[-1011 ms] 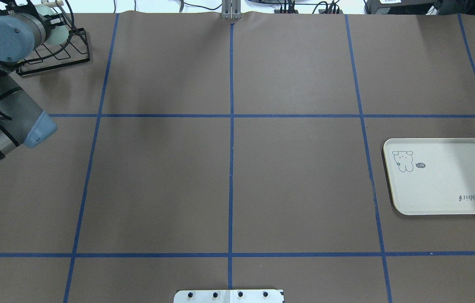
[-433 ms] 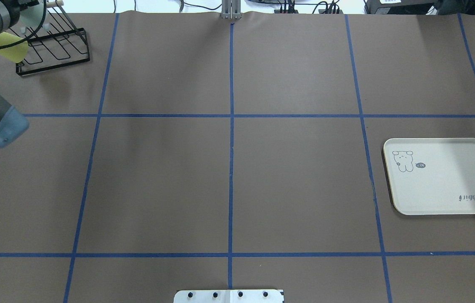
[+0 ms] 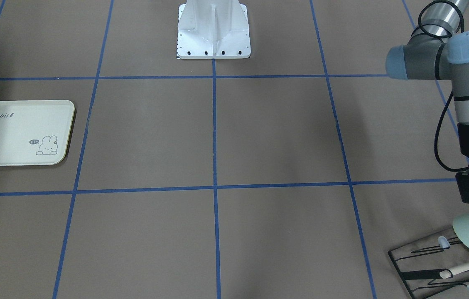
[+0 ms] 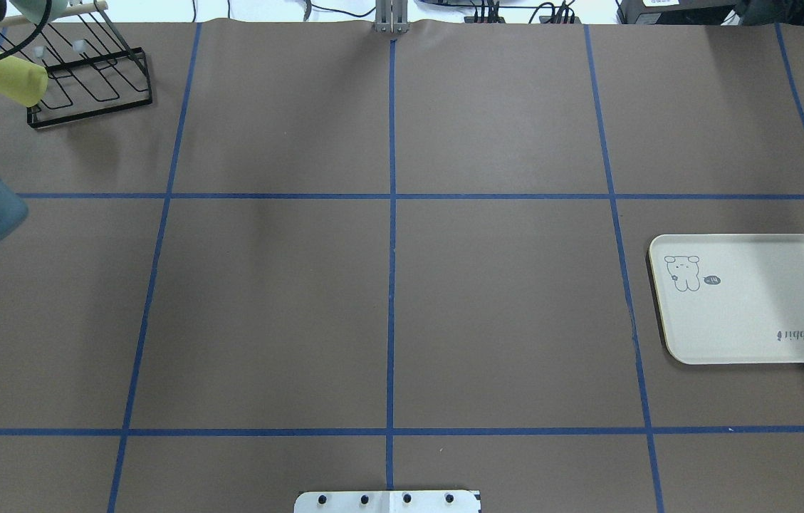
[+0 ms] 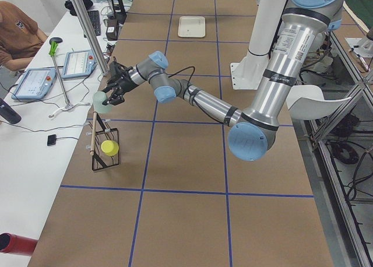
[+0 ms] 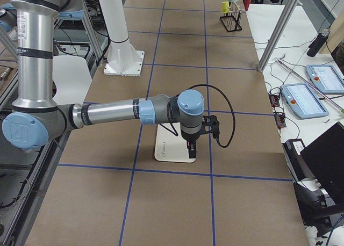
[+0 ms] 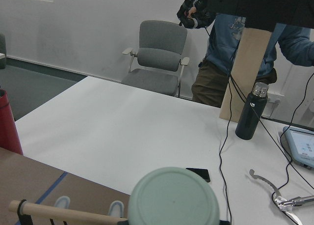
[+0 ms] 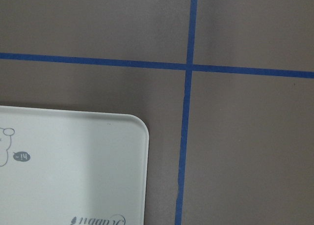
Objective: Left arm grabs green cup and hands to right arm on tray
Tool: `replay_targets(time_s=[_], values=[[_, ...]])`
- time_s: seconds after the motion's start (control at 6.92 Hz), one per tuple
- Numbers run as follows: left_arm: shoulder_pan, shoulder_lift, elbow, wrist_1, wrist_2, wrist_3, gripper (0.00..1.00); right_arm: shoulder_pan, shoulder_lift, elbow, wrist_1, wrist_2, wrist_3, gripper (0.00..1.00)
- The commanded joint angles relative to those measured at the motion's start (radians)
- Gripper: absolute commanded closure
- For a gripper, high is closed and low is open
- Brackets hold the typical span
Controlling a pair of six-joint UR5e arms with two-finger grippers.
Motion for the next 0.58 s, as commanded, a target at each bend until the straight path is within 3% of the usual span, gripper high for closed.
replay_targets(time_s=[0.0,0.43], values=[[0.009,-0.010,-0.039,0.003,-0.073,-0.218,1.00,-0.001,0.010,-0.012,0.106,-0.004,0.047,0.00],[0.138,-0.016,-0.113,0.001,-0.109,-0.588,1.00,-0.053,0.059,-0.136,0.604,0.008,0.513,0.00]])
